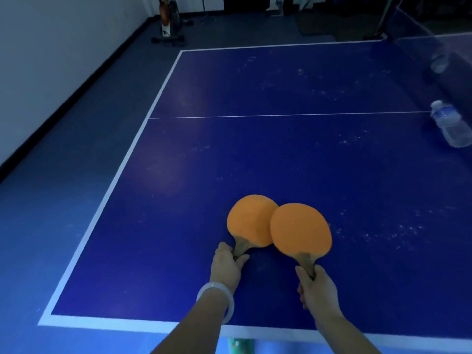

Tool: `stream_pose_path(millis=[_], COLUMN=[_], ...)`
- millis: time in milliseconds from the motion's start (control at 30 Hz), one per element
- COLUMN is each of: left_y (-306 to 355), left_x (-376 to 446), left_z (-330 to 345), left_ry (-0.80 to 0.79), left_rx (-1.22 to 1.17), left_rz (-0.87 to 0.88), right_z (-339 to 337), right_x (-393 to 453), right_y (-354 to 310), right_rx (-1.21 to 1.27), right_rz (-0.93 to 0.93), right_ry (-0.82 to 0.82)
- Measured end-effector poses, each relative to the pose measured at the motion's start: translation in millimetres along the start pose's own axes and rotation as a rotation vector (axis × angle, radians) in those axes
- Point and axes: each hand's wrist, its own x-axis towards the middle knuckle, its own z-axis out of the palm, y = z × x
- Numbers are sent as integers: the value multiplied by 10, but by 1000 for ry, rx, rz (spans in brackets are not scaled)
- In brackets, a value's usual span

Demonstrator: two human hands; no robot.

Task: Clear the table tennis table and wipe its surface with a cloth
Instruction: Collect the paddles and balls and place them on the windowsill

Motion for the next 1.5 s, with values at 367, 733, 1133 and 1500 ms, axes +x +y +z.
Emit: stream_pose_path(millis=[367, 733, 1133, 1500], left_y=[532, 1288, 1388, 831], left_x=[-495, -744, -1599, -3558], left_z=[246, 818, 1496, 1716], left_ry=[-295, -624, -1116, -1476], left_rx=[-270, -150, 206, 488], left_rz=[-119, 213, 606, 935], right_z=[-531, -1211, -1025, -527], right_x=[-264, -625, -1971, -3952], right_y=[194, 600, 1611, 2659], right_rx=[124, 385, 753, 876], right_rz=[-30, 29, 330, 625], right_ry=[58, 512, 1133, 1585])
